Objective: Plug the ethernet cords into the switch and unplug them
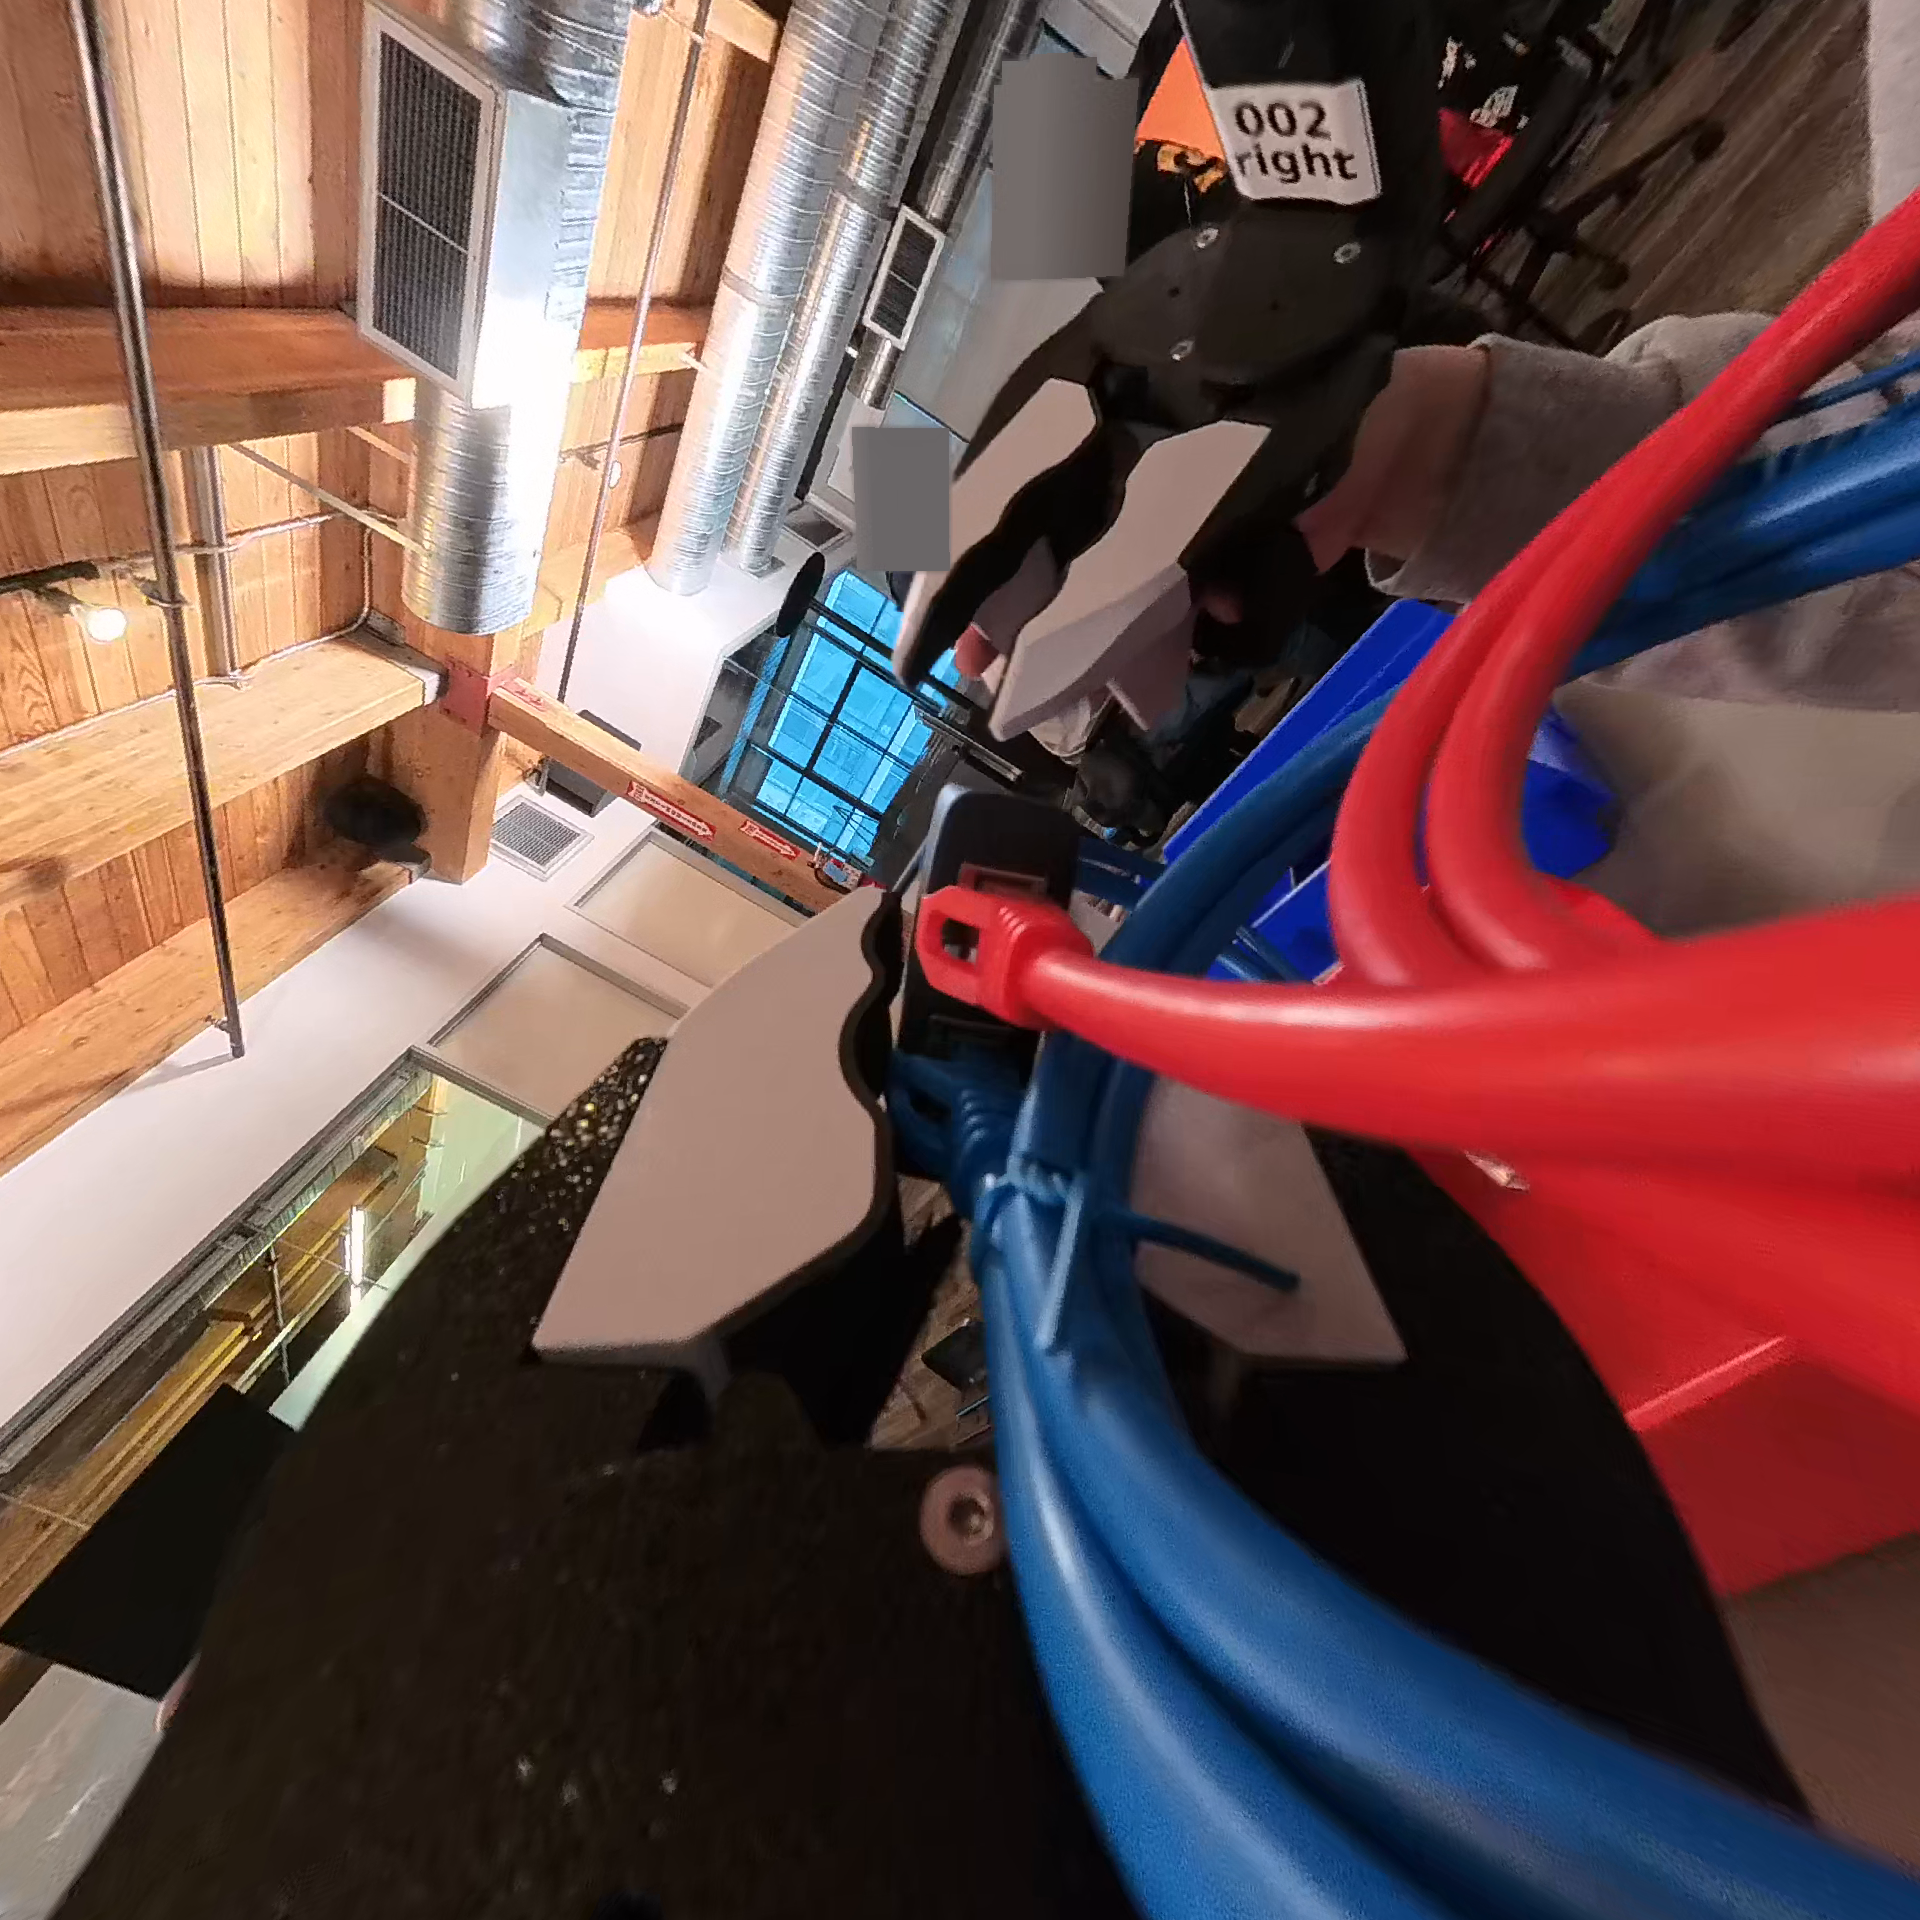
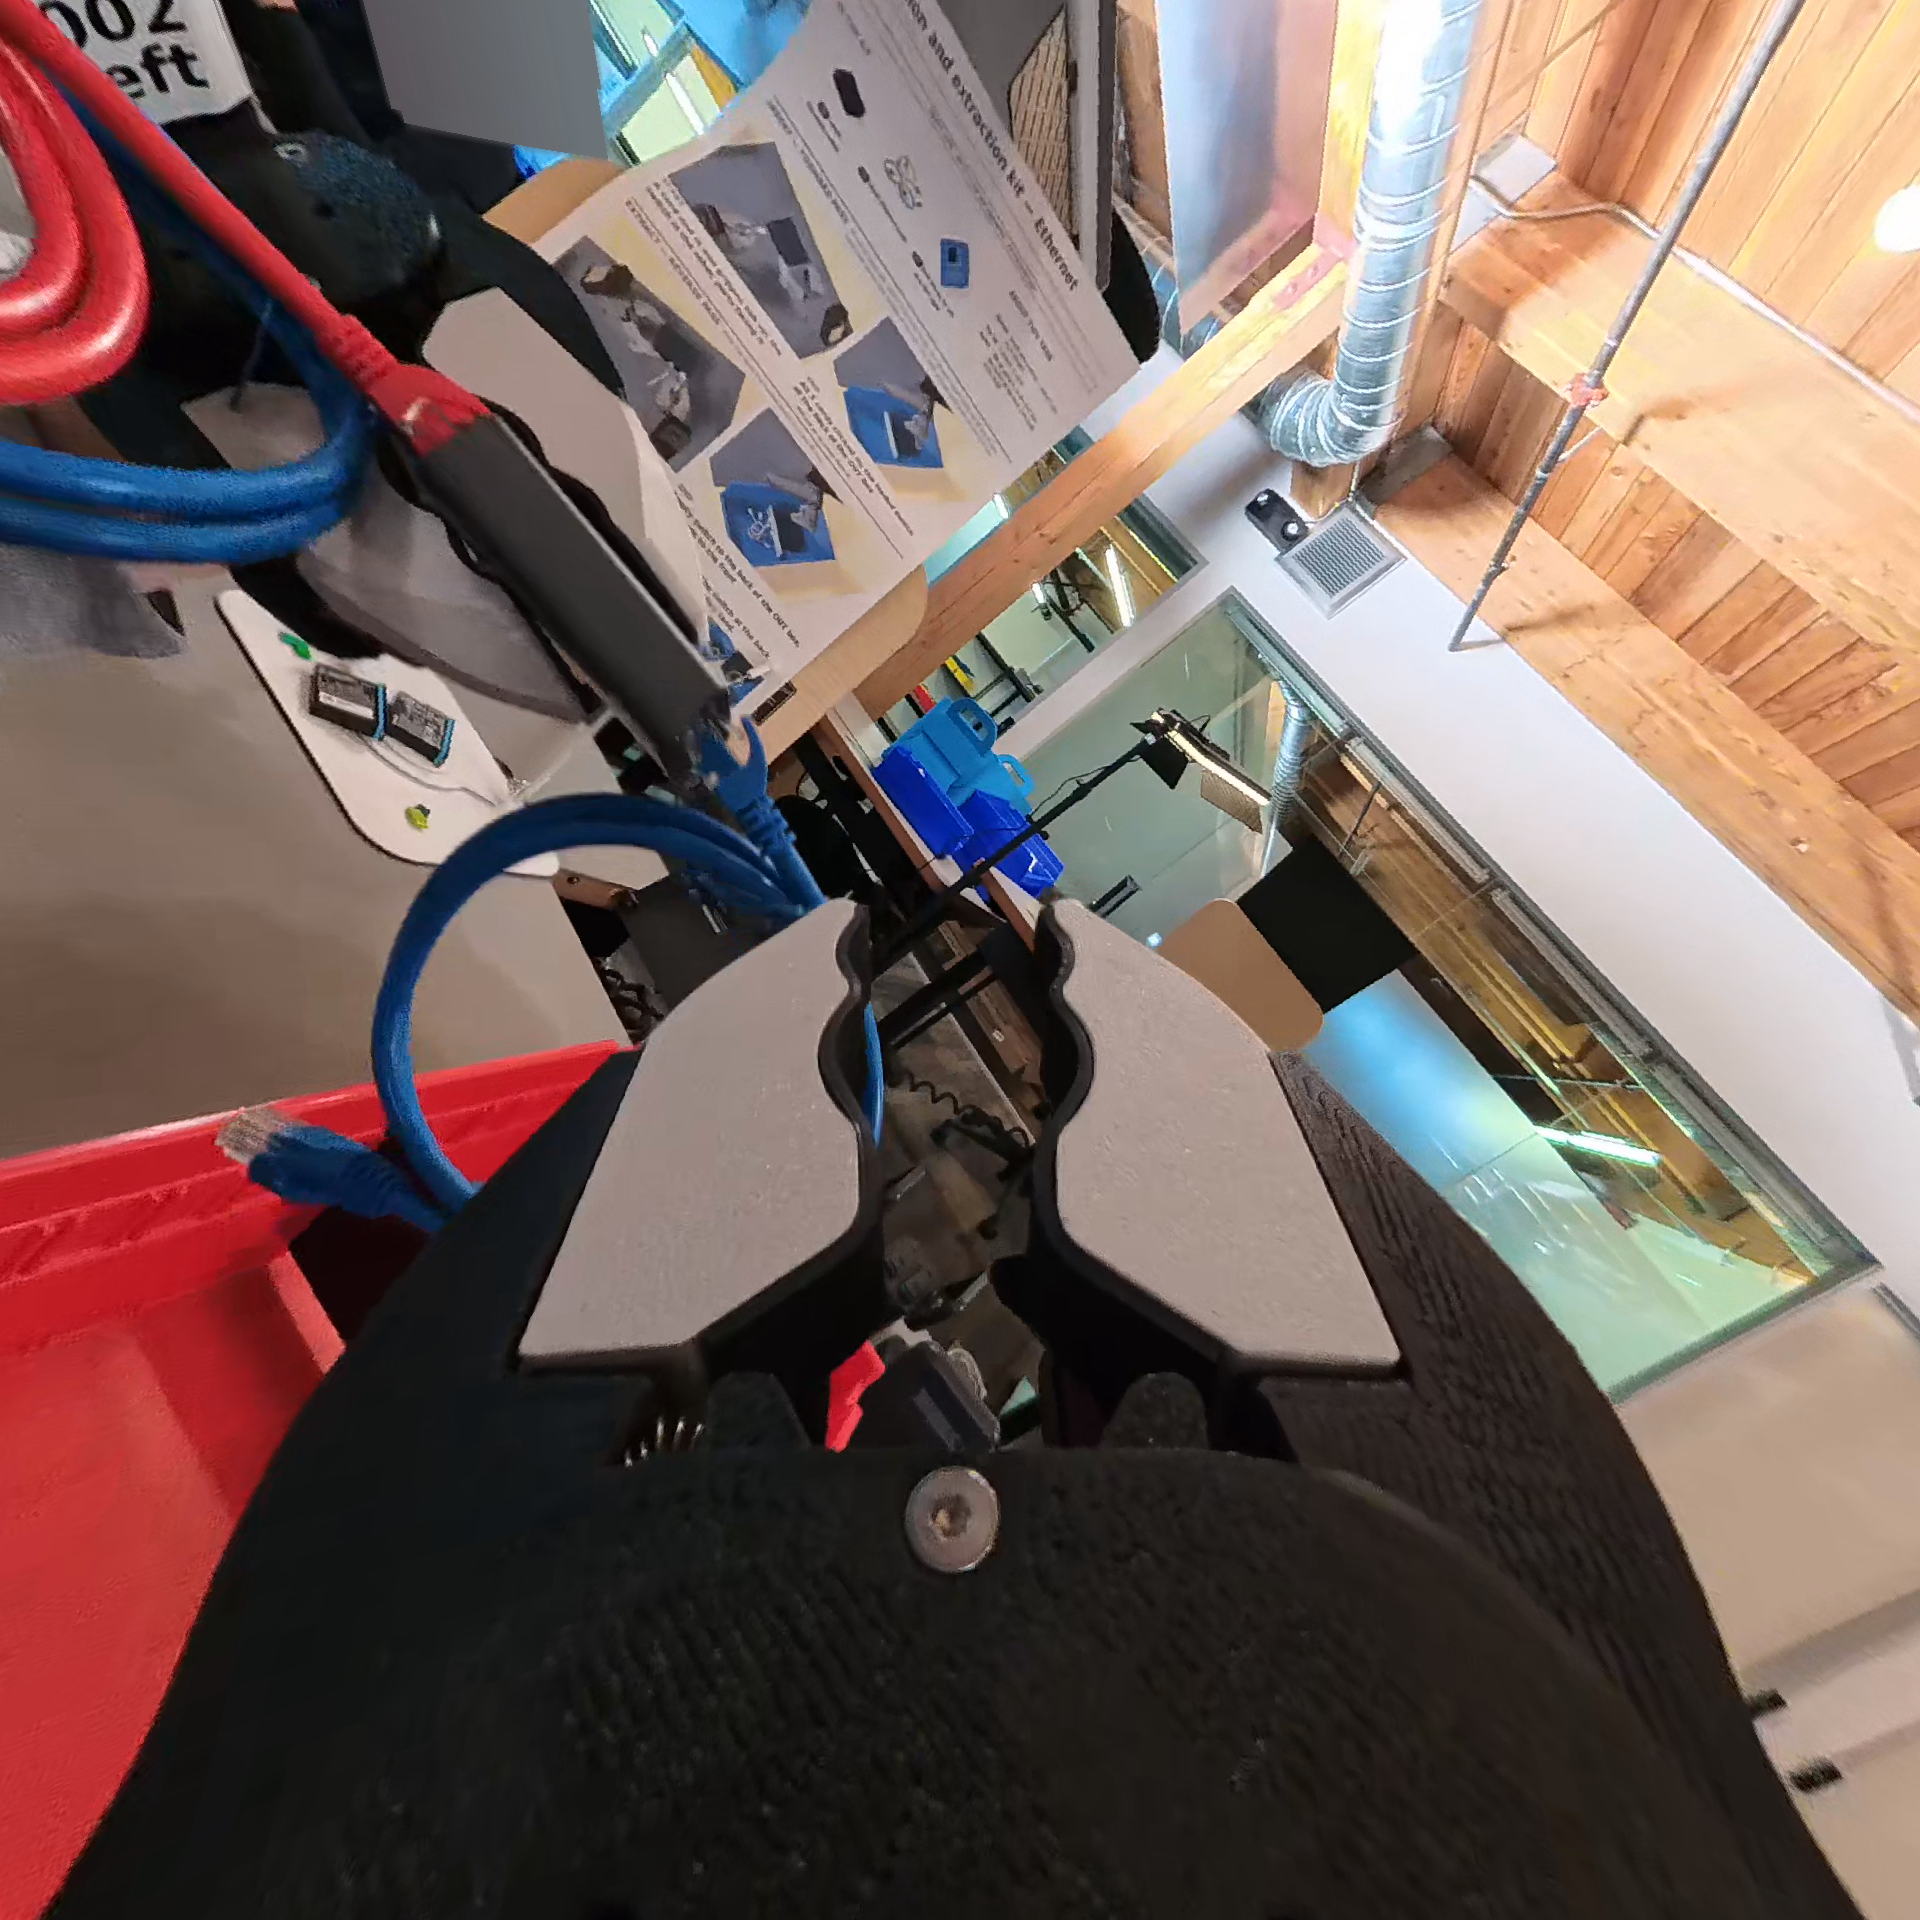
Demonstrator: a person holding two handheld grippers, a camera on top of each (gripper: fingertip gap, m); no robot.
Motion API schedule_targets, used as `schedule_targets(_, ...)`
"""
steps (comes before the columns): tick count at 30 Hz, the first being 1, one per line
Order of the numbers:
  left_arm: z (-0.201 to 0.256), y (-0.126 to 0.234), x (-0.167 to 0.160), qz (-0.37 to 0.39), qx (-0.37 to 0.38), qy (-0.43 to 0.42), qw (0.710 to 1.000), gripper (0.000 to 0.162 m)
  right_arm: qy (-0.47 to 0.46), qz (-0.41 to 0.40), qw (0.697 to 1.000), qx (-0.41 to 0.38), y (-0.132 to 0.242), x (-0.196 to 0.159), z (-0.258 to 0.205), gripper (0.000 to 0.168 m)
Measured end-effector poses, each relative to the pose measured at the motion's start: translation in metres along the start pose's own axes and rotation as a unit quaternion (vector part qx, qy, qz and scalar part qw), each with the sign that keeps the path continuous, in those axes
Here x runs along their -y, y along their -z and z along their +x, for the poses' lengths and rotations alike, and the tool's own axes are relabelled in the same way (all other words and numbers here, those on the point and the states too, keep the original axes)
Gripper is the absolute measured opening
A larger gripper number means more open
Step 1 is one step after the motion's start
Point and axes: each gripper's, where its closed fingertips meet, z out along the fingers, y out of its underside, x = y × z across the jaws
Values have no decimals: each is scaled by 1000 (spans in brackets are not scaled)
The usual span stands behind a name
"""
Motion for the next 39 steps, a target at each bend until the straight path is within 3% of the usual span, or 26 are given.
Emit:
schedule_targets(11, -27, 28, 2, 70, 51, 61, 994, 22, -27, -21, 999, -20, 0, -17, 15, 29)
schedule_targets(19, -37, 38, -9, 40, 79, 58, 994, 22, -61, -122, 984, -112, 22, -65, 59, 28)
schedule_targets(23, -38, 35, -16, 24, 82, 55, 995, 23, -134, -222, 964, -51, 29, -111, 41, 28)
schedule_targets(29, -38, 36, -23, -7, 89, 39, 995, 23, -214, -360, 907, 48, 27, -178, -6, 29)
schedule_targets(33, -40, 38, -24, -14, 92, 34, 995, 23, -230, -378, 892, 99, 19, -192, -30, 29)
schedule_targets(39, -43, 43, -24, 0, 96, 46, 994, 23, -216, -378, 894, 101, 10, -194, -32, 28)
